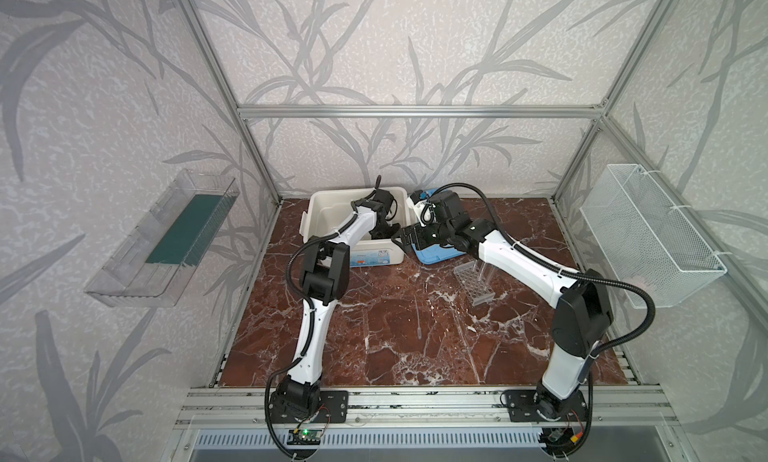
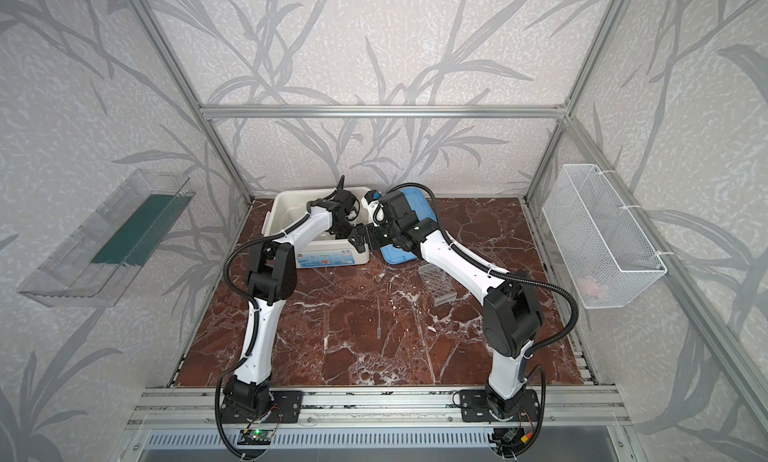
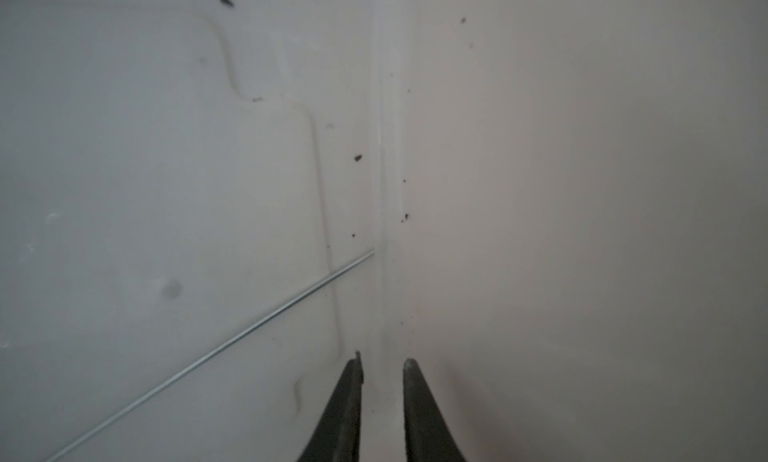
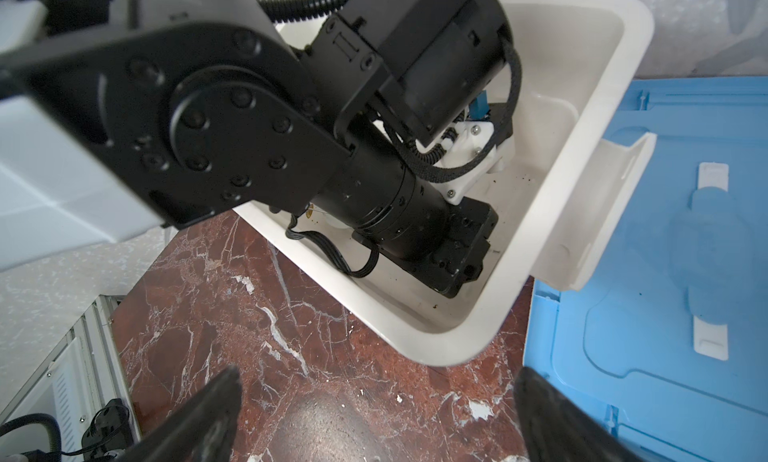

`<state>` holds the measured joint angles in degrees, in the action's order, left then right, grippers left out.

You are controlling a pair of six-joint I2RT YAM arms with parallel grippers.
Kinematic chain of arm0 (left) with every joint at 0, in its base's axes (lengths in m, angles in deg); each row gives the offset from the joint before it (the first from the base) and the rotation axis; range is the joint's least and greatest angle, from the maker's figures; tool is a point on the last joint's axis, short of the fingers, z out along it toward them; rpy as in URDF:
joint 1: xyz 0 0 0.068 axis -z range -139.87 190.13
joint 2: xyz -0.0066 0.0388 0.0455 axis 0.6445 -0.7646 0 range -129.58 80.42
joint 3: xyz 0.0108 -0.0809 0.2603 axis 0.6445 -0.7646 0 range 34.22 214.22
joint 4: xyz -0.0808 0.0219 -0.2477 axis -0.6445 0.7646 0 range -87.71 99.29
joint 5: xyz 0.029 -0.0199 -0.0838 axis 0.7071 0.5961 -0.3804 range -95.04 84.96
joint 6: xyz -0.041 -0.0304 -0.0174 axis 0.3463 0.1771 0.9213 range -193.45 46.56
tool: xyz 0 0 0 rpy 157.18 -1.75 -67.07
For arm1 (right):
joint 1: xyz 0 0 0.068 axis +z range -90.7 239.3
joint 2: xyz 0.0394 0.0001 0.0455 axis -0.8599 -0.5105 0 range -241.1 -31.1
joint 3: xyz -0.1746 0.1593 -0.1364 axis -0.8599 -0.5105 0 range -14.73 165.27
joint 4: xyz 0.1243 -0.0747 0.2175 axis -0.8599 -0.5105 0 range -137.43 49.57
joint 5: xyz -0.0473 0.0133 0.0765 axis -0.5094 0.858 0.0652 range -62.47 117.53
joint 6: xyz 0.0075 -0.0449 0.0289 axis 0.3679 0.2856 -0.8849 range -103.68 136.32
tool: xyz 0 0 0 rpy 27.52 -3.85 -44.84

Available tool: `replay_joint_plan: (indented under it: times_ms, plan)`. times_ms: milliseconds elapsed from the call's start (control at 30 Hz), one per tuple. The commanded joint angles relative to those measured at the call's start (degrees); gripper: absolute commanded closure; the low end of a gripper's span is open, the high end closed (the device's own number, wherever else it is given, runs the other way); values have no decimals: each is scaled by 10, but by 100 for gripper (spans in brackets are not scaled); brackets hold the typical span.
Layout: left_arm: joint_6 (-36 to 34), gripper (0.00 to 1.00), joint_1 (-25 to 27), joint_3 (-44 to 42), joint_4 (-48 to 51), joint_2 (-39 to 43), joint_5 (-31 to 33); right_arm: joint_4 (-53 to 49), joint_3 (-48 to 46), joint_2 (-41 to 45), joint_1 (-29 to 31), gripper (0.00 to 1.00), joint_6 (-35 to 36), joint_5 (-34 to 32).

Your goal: Organize the chemistry lab equipment

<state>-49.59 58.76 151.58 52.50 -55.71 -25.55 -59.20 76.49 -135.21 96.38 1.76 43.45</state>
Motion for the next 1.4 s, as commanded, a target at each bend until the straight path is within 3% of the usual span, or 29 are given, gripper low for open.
replay_joint_plan:
  times_ms: [0,433,667,933,1267,1367]
  plan:
    - [0,75,1,-7,14,-11,17,-12,12,2,-1,0,0,-6]
    - [0,60,5,-8,17,24,54,-14,-2,17,-2,0,7,-14]
    - [-2,43,6,-6,19,42,57,-20,-2,28,-1,0,9,-17]
    - [-4,33,6,-2,27,79,73,-31,0,48,-1,0,15,-24]
    - [-14,1,6,14,60,162,117,-45,-19,115,-2,1,23,-45]
    - [0,1,6,8,67,199,121,-46,-38,145,-1,1,27,-51]
